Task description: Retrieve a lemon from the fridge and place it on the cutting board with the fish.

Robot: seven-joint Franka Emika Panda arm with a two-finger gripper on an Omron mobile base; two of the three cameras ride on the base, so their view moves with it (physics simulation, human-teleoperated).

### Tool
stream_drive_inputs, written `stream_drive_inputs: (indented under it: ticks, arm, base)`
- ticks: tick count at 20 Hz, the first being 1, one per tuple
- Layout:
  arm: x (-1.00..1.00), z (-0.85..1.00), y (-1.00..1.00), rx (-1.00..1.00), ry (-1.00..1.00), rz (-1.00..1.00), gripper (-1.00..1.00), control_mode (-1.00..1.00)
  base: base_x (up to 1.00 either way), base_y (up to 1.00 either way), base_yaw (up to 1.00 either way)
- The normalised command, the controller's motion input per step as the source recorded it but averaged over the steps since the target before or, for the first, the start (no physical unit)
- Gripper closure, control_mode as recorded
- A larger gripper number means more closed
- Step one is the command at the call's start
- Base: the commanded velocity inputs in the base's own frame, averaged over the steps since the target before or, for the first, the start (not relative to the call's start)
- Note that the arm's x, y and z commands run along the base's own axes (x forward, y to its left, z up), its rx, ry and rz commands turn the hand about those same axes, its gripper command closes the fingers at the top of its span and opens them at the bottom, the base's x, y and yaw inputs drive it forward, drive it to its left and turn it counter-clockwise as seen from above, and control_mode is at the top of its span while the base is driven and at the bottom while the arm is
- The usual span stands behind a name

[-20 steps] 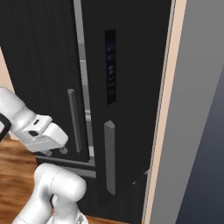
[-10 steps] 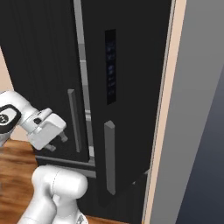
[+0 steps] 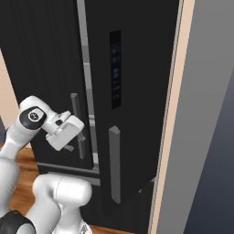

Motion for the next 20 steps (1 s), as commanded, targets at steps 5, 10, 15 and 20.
stream_drive_inputs:
  ticks: [5, 10, 15, 20]
  arm:
    - [0.92, -0.22, -0.47, -0.02, 0.23, 0.01, -1.00, -1.00]
    - [0.20, -0.23, -0.87, -0.01, 0.27, -0.06, -1.00, -1.00]
    - [-0.14, -0.11, -1.00, 0.00, 0.17, -0.12, -1.00, -1.00]
    - [-0.74, 0.00, -1.00, 0.00, 0.11, -0.18, -1.00, -1.00]
  base:
    - [0.00, 0.00, 0.00]
    - [0.00, 0.00, 0.00]
    - [0.00, 0.00, 0.00]
    - [0.00, 0.00, 0.00]
